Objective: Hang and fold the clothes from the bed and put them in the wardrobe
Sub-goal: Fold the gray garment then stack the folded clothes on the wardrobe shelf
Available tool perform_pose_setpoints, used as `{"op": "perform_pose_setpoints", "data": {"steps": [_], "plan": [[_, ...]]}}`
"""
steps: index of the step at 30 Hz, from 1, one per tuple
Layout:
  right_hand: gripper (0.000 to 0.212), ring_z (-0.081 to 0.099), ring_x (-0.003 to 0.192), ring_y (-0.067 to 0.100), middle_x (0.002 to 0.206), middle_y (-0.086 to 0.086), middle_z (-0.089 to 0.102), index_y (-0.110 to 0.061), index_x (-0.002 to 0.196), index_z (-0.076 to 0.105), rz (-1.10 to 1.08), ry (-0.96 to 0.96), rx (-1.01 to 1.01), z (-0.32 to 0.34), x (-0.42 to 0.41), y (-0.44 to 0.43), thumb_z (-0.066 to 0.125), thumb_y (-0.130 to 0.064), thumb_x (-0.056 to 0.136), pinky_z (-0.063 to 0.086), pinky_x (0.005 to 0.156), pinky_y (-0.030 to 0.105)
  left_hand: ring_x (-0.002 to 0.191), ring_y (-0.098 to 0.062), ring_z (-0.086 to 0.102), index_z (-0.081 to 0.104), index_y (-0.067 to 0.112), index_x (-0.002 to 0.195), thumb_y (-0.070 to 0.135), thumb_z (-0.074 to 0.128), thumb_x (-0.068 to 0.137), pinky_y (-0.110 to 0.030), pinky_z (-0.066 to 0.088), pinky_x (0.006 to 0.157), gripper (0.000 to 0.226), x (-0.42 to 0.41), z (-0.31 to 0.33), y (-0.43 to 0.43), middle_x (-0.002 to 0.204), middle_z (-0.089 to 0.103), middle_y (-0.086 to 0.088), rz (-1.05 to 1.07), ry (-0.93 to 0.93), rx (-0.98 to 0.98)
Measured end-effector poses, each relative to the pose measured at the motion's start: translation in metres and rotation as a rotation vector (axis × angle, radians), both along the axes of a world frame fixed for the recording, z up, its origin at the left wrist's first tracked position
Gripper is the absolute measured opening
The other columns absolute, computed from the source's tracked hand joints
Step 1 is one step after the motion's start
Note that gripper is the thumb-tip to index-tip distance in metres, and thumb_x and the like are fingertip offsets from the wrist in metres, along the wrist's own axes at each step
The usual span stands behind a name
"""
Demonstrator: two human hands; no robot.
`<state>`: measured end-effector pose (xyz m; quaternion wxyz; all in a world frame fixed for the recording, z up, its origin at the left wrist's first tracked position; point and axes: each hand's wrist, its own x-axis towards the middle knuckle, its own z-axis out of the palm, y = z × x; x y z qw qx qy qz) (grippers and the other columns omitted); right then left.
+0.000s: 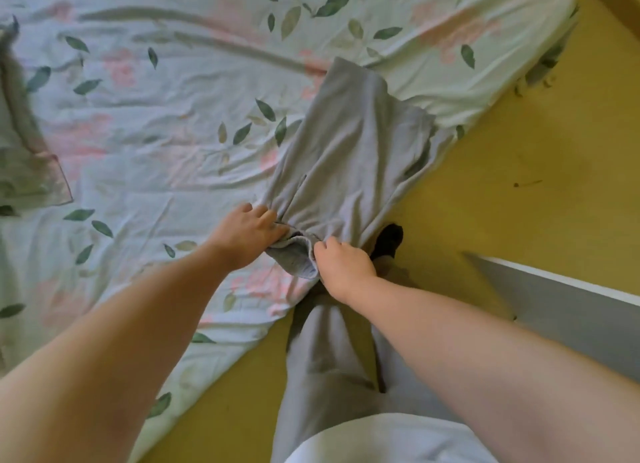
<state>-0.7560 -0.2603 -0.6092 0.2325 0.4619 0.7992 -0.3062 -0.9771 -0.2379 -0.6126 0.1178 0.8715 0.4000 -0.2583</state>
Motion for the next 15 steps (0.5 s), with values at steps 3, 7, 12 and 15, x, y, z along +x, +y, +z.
{"op": "perform_pose_setpoints", "data": {"steps": [3, 7, 12, 15], "plan": [[0.025, 0.056, 0.115, 0.034, 0.127, 0.012, 0.049, -0.014, 0.124, 0.049, 0.028, 0.027, -0.123, -0.015, -0.01, -0.015, 0.053, -0.012, 0.099, 0.05, 0.088, 0.045, 0.101, -0.026, 0.057, 0.056, 0.027, 0.139, 0.027, 0.071, 0.088, -0.036, 0.049, 0.083, 0.054, -0.011, -0.013, -0.015, 0.117, 0.061, -0.004, 0.016, 0.064, -0.002], [0.035, 0.054, 0.115, 0.032, 0.129, 0.008, 0.049, -0.022, 0.13, 0.051, 0.043, 0.033, -0.249, -0.03, 0.015, 0.003, 0.056, -0.017, 0.095, 0.05, 0.091, 0.044, 0.121, -0.023, 0.054, 0.03, 0.031, 0.152, 0.026, 0.058, 0.095, -0.033, 0.044, 0.092, 0.064, 0.0, -0.031, -0.029, 0.14, 0.047, -0.004, 0.16, 0.328, -0.127], [0.019, 0.061, 0.101, 0.025, 0.118, 0.008, 0.063, -0.015, 0.114, 0.062, -0.573, 0.116, -0.184, -0.061, 0.093, 0.082, 0.056, -0.017, 0.097, 0.051, 0.083, 0.031, 0.112, -0.029, 0.058, 0.048, 0.022, 0.133, 0.019, 0.059, 0.091, -0.039, 0.045, 0.093, 0.043, 0.077, -0.05, -0.02, 0.126, 0.053, -0.006, 0.399, 0.149, -0.128], [0.011, 0.061, 0.096, 0.024, 0.11, 0.007, 0.066, -0.013, 0.104, 0.065, -0.839, 0.189, -0.092, -0.081, 0.135, 0.136, 0.057, -0.015, 0.097, 0.043, 0.077, 0.026, 0.098, -0.031, 0.059, 0.052, 0.016, 0.118, 0.016, 0.059, 0.092, -0.038, 0.044, 0.082, 0.027, 0.149, -0.067, 0.001, 0.11, 0.054, -0.008, 0.486, -0.083, -0.1]]}}
